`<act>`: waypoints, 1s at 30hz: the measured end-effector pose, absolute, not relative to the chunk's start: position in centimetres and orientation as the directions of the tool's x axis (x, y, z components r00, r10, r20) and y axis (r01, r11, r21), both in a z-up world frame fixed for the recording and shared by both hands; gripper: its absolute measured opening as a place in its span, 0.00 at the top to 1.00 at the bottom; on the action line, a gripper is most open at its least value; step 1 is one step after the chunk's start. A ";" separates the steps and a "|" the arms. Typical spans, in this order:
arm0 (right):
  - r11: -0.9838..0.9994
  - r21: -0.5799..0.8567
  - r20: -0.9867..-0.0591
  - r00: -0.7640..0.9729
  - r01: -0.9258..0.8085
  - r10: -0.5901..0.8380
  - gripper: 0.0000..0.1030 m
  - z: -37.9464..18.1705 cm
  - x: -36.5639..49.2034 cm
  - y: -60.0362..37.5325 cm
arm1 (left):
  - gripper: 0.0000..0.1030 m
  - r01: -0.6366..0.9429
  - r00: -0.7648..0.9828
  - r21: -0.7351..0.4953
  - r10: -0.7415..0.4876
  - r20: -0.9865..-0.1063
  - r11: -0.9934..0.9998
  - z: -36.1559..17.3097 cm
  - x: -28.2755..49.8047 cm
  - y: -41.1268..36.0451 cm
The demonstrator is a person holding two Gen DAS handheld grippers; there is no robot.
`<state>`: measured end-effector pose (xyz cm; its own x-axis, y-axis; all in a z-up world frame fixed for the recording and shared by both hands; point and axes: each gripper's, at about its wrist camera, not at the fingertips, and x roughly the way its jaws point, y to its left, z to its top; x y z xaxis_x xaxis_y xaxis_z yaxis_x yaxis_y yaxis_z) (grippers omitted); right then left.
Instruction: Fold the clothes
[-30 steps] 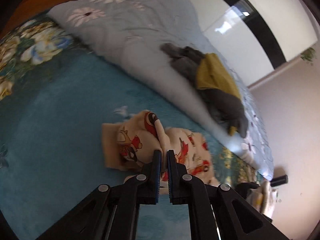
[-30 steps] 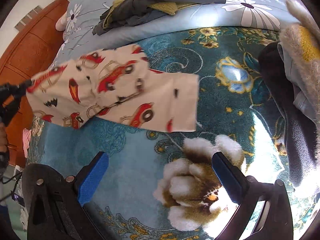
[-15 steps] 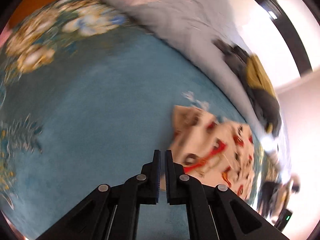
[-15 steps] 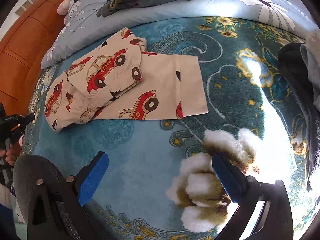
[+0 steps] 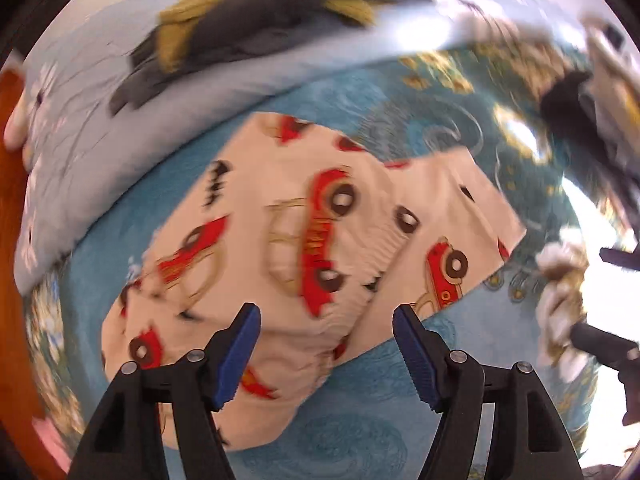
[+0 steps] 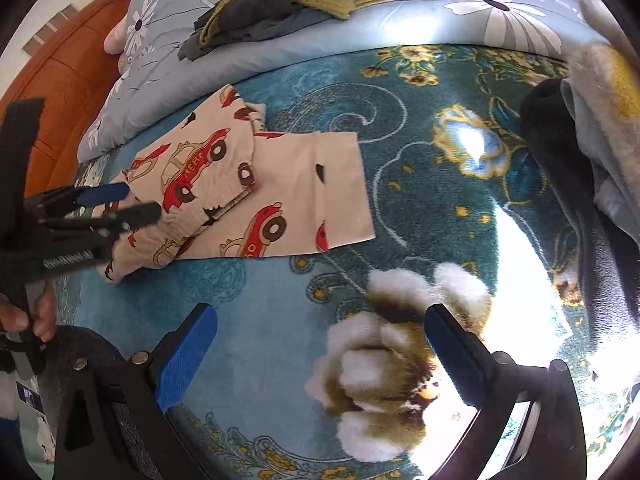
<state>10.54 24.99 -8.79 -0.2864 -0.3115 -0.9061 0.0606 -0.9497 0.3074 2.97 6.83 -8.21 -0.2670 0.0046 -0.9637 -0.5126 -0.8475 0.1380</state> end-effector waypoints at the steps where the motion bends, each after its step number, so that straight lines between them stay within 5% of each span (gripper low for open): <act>1: -0.950 0.307 -0.906 -0.289 0.047 -0.307 0.00 -8.8 10.5 25.5 | 0.30 -0.537 -0.264 0.157 -0.012 -0.964 -0.829 -9.1 2.7 8.1; 7: -0.949 0.314 -0.906 -0.299 -0.001 -0.299 0.00 -8.7 10.5 27.7 | 0.30 -0.511 -0.247 0.254 -0.142 -0.958 -0.821 -13.3 2.0 9.4; 12: -0.950 0.312 -0.910 -0.291 -0.014 -0.294 0.00 -8.9 10.2 28.0 | 0.33 -0.413 -0.259 0.213 -0.110 -0.960 -0.885 -12.6 0.8 7.2; 14: -0.948 0.317 -0.910 -0.284 -0.008 -0.302 0.00 -9.0 10.1 27.7 | 0.60 -0.374 -0.251 0.184 -0.092 -0.964 -0.909 -12.5 0.3 6.1; 17: -0.946 0.323 -0.909 -0.277 0.009 -0.313 0.00 -9.0 10.1 27.0 | 0.89 -0.288 -0.267 0.100 -0.021 -0.963 -0.952 -11.2 -0.4 3.9; 22: -0.948 0.318 -0.912 -0.265 0.021 -0.312 0.00 -9.2 10.0 26.0 | 0.91 0.012 -0.362 -0.263 0.241 -0.900 -0.965 -7.3 -1.5 -5.7; 30: -0.950 0.310 -0.921 -0.236 0.038 -0.310 0.00 -9.8 9.7 24.2 | 0.91 0.371 -0.492 -0.343 0.131 -0.861 -0.863 -4.6 1.3 -24.4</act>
<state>9.66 24.16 -9.78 -0.2360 -0.3104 -0.9208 0.0384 -0.9498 0.3104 1.27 -24.42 -4.64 -0.4921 0.1308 -0.8607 0.3707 -0.8631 -0.3431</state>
